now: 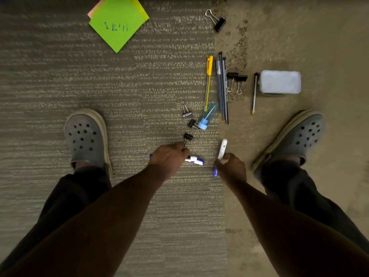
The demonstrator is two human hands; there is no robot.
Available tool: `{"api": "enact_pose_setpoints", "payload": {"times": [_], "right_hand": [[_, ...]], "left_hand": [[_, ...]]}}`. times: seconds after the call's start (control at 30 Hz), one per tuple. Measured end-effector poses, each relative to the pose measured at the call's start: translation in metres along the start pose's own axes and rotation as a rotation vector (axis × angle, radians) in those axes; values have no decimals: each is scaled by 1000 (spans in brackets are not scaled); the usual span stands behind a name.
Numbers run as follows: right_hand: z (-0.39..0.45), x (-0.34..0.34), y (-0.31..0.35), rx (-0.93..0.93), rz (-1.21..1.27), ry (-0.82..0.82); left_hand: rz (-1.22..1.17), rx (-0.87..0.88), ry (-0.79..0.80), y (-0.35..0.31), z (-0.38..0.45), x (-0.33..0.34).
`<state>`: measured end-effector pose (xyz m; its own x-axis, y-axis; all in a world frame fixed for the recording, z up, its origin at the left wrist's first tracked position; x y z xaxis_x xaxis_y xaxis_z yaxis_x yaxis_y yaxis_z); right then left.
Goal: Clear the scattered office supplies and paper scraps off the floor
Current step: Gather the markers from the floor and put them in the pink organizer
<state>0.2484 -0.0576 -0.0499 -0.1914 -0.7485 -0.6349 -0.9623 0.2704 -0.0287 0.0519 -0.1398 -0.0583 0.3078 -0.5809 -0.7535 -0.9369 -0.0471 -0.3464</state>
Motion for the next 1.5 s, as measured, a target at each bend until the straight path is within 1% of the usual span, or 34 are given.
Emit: {"api": "enact_pose_setpoints", "payload": {"times": [0.03,0.07,0.1,0.17,0.2,0.23,0.27,0.33,0.4,0.5,0.67,0.73,0.77,0.83,0.93,0.97,1.03,1.17,1.33,1.5], "right_hand": [[-4,-2,2,4,65,-8],[-7,-4,6,10,140,-10],[-13,-9,10,19,226,-8],[-27,-25,22,7,374,-15],[-36,-35,28,-35,413,-28],[-48,-46,35,-107,421,-51],[-61,-60,43,-196,413,-81],[-90,-90,62,-365,429,-134],[-121,-126,82,-500,475,-145],[-163,-184,116,-643,464,-156],[-251,-285,172,-809,455,-178],[-291,-325,189,-870,439,-196],[-311,-344,197,-895,429,-214],[-349,-379,210,-952,420,-290],[-400,-423,232,-1022,454,-443],[-415,-434,240,-1029,455,-460],[-442,-451,255,-1011,480,-457],[-489,-473,288,-949,619,-343],[-545,-489,324,-904,800,-355],[-589,-511,358,-709,1100,-305]], "left_hand": [[-44,-30,9,2,0,1],[-126,-103,20,4,0,0],[-254,-231,26,5,-2,-5],[-579,-596,17,3,-10,-24],[-758,-764,10,1,-15,-37],[-945,-891,2,-1,-20,-50],[-1133,-979,-13,-4,-27,-65],[-1452,-1052,-55,-9,-43,-102],[-1604,-1026,-108,-11,-62,-146],[-1634,-966,-219,-11,-89,-222],[-1686,-913,-452,-3,-143,-366],[-1742,-895,-533,0,-170,-426],[-1790,-879,-546,1,-184,-454],[-1910,-823,-517,1,-214,-505],[-2177,-663,-438,-1,-258,-570],[-2248,-609,-421,-1,-272,-588],[-2314,-499,-399,-2,-297,-618],[-2308,-384,-409,5,-340,-660],[-2344,-304,-435,28,-389,-690],[-2312,-271,-445,61,-425,-722]]}}
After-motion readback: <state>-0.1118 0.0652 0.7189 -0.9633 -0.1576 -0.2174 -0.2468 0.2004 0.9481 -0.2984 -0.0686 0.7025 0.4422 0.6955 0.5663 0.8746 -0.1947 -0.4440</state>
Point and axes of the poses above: each hand's wrist, its own z-axis towards the middle knuckle, its own x-axis out of the palm, y = z × x, the point moved 1 cm from there along z, towards the middle knuckle, and after that the axes turned 11 degrees about -y, right-handed, at the moved point
